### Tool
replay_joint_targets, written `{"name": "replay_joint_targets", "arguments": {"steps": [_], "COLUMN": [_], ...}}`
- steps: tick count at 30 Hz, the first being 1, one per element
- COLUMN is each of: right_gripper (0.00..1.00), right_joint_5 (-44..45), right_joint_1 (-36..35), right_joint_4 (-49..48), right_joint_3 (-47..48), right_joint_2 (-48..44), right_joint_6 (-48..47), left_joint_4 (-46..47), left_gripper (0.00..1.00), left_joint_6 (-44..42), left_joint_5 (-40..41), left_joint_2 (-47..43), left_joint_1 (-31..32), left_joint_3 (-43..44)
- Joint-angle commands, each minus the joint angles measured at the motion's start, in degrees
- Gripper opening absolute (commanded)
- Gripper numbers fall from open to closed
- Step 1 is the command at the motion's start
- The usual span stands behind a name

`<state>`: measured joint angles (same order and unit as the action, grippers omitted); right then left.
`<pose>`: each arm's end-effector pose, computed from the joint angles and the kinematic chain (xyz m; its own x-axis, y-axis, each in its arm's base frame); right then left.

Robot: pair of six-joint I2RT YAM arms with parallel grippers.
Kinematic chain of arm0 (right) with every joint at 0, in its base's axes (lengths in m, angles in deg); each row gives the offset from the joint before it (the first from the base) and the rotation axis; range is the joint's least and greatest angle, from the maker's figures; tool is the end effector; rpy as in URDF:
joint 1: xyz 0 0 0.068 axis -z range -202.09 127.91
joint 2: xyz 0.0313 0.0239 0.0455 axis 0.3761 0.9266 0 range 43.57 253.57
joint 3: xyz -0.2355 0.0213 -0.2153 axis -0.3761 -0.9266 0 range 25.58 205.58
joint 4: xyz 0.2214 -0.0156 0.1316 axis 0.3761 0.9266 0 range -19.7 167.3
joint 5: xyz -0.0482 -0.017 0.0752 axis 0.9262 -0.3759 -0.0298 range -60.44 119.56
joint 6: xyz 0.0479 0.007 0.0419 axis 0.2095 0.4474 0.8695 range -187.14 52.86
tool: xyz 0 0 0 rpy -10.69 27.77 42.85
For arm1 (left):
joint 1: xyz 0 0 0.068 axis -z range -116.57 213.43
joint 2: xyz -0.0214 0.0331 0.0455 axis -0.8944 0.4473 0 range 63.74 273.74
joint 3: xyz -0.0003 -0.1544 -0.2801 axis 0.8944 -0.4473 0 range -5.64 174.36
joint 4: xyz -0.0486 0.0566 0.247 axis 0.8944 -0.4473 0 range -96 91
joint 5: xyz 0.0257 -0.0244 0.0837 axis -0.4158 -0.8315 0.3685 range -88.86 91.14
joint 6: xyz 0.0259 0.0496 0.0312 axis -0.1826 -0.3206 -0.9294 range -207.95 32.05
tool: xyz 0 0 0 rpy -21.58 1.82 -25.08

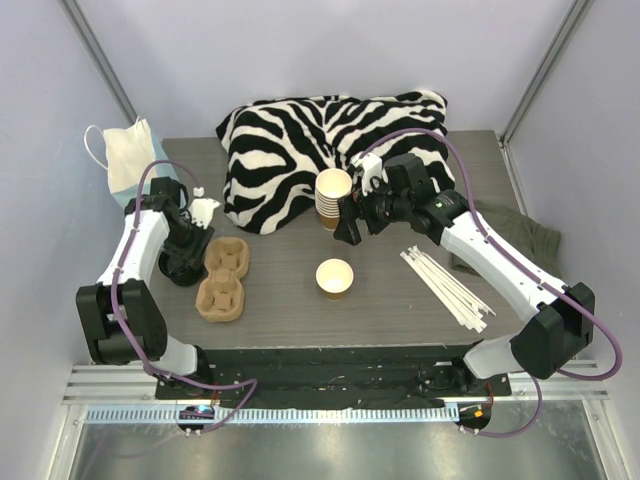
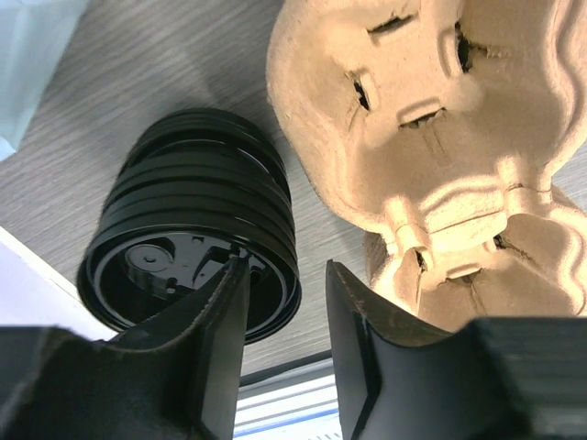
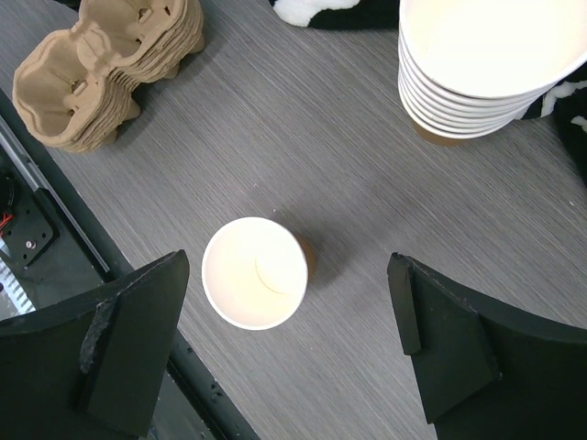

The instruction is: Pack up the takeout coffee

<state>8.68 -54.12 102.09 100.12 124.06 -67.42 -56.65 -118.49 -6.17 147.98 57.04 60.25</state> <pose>0.2532 0.1793 0.3825 -0.5153 -0.3277 -0.7919 -0.7370 0.6411 0.2143 0.2654 0.0234 0.2856 -0.8710 0.4097 -0.2710 0.4213 0.9067 0.0166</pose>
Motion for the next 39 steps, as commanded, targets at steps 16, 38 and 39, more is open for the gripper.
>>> {"name": "replay_joint_targets", "arguments": {"steps": [16, 38, 39], "right_gripper": [1.00, 1.00, 1.00], "right_joint_5": [-1.3, -1.8, -1.9], "right_joint_1": [0.6, 1.0, 1.1], "right_joint_4": [-0.9, -0.9, -0.9], "right_joint_3": [1.3, 1.2, 1.3], "right_joint_2": [-1.7, -1.6, -1.6], "right_joint_6": [0.2, 0.2, 0.2], "left_joint_4": [-0.8, -3.0, -3.3], "left_gripper": [0.36, 0.07, 0.02], "left_joint_6": [1.6, 3.3, 3.4], "left_joint_5": [-0.9, -0.8, -0.6], "left_joint_2": [1.2, 1.7, 1.5], "left_joint_1": [-0.4, -0.6, -0.6], "left_joint_3": [4.2, 5.2, 5.3]}}
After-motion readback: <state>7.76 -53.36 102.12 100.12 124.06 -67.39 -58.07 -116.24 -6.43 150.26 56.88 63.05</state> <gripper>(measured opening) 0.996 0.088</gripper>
